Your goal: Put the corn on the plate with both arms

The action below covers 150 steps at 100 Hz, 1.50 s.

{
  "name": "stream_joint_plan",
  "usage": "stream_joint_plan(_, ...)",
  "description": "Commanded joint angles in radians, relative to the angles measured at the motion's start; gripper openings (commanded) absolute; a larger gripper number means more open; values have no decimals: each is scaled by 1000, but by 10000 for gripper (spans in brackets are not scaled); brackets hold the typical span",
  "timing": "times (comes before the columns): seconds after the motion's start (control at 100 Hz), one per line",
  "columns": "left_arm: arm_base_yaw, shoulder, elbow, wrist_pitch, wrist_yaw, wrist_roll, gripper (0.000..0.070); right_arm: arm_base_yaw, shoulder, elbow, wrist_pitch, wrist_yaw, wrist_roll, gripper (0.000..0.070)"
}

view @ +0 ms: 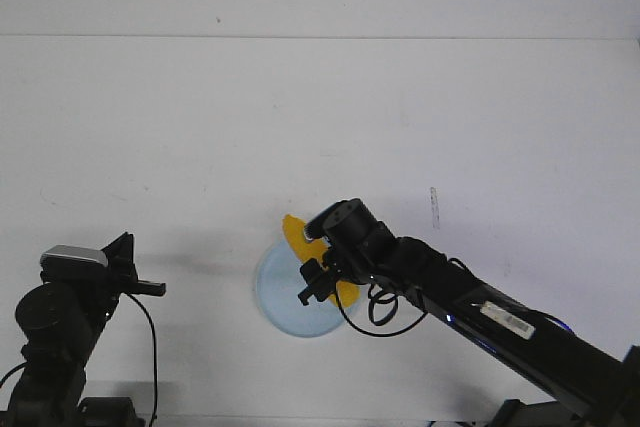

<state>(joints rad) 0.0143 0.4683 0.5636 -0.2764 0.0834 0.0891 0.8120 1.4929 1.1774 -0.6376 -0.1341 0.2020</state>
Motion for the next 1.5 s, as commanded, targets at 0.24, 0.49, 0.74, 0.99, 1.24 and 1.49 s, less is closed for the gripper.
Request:
stream_joint_plan(0.24,-3,1,9,9,2,-5,0,14,153,15,3,5,44,275)
stream_joint_plan(0.49,-3,1,9,9,2,-5,0,16,164,15,33,7,44,283)
stream_joint_plan(0.74,-3,1,9,9,2,-4,0,19,164,15,40,3,43,601)
stream_joint_plan(0.99,-3,1,9,9,2,-4,0,17,143,16,66,5,44,625)
stream_joint_plan(1.24,-3,1,9,8,2,-4,0,-53,-3,16,75,129,8,595)
stream_joint_plan(1.49,-3,1,9,9,2,-16,0,-269,-214,16,59,319,-145,0)
